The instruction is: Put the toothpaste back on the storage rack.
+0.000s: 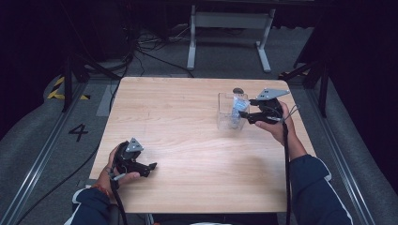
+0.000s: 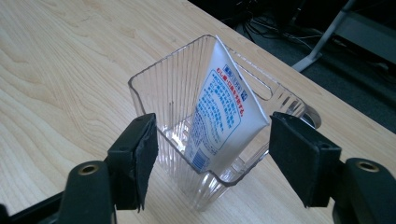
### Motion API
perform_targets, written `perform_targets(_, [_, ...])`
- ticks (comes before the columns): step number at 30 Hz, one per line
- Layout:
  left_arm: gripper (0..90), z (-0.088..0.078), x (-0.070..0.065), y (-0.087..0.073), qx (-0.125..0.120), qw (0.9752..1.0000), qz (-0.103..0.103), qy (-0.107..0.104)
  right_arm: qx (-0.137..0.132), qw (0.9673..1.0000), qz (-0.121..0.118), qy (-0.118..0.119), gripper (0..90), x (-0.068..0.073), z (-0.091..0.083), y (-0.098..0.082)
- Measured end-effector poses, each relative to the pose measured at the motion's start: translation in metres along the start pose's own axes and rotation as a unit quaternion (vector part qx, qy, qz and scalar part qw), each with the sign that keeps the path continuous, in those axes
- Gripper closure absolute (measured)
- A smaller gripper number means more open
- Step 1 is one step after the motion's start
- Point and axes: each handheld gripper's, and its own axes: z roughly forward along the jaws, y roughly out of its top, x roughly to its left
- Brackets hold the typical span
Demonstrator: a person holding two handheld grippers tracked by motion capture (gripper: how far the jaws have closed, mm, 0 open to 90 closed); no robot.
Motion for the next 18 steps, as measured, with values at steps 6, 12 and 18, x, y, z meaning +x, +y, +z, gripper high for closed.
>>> perform_targets(6, [0.2,0.0,0.0,0.0,0.0,1.0,0.0,0.0,0.004,1.0,-0.009,0.0,33.4,0.005,-0.008,-0.002])
perform_targets(12, [0.2,0.0,0.0,0.0,0.001,1.0,0.0,0.001,0.013,0.9997,-0.021,-0.003,33.3,0.01,-0.014,-0.006])
perform_targets(18, [0.2,0.0,0.0,0.0,-0.001,1.0,0.0,0.002,0.017,0.9994,-0.028,-0.008,33.6,0.014,-0.021,-0.01])
